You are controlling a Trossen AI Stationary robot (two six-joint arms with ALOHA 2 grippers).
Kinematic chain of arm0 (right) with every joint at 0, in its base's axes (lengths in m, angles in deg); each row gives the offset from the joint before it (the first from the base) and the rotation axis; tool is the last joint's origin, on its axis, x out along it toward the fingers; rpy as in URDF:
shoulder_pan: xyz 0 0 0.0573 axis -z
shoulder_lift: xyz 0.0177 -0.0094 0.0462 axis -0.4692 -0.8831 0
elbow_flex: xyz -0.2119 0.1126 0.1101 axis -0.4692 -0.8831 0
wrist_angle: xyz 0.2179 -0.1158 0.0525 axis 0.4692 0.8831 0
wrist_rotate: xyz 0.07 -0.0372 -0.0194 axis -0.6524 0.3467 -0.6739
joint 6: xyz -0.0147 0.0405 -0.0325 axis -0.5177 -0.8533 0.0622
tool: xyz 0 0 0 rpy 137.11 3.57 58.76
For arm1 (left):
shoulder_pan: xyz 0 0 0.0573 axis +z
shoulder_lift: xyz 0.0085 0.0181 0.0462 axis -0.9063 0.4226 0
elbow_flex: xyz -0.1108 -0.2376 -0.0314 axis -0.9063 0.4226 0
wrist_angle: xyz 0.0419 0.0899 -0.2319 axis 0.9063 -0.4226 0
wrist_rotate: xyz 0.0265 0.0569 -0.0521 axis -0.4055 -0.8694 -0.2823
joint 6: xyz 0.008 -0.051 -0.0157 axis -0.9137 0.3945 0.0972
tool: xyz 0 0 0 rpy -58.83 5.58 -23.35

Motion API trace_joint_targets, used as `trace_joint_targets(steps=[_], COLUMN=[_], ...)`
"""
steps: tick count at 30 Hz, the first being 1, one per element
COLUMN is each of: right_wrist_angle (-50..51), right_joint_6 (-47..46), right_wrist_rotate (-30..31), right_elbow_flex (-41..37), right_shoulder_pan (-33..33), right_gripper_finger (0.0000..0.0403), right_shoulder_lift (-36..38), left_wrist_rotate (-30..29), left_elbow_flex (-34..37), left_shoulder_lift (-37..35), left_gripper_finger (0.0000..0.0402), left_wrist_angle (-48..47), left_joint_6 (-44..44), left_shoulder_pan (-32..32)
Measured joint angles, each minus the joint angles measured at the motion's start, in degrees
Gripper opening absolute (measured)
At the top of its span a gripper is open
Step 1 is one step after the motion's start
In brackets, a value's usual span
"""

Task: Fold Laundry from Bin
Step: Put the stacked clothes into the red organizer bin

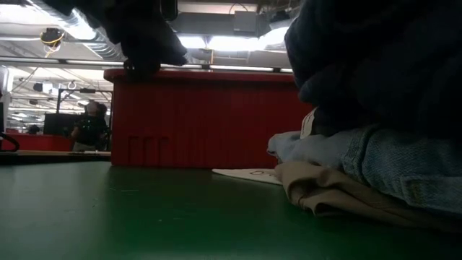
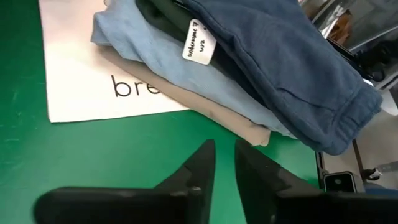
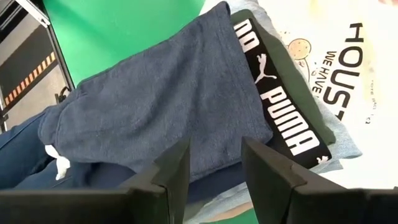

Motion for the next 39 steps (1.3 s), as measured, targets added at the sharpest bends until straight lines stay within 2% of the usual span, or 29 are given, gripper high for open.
trace_joint_targets(steps=[8,14,18,22,30,39], right_wrist_angle=[0.21,0.83,2.19,2.05,1.74,2.06], right_joint_6=[-0.37,-4.64,-6.31,-6.40,-7.89,-3.92], right_wrist_rotate=[0.42,-0.93,-4.17,-7.75,-8.39,-13.47], right_elbow_flex=[0.00,0.00,0.00,0.00,0.00,0.00], right_shoulder_pan=[0.00,0.00,0.00,0.00,0.00,-0.02], right_gripper_finger=[0.0143,0.0143,0.0143,0.0143,0.0143,0.0143], right_shoulder_lift=[-0.54,-0.85,-0.83,-0.83,-2.96,-5.78], left_wrist_rotate=[-1.91,-3.02,-3.18,-3.80,-3.87,-3.86], left_elbow_flex=[0.00,0.00,0.00,0.00,0.00,-0.02], left_shoulder_lift=[0.00,0.02,1.83,5.97,17.73,28.12], left_gripper_finger=[0.0135,0.0169,0.0174,0.0174,0.0174,0.0174], left_wrist_angle=[0.46,1.19,3.00,10.03,24.13,35.24], left_joint_6=[0.51,5.30,6.93,11.24,19.72,27.56], left_shoulder_pan=[1.43,1.18,0.25,-0.78,-1.60,-1.92])
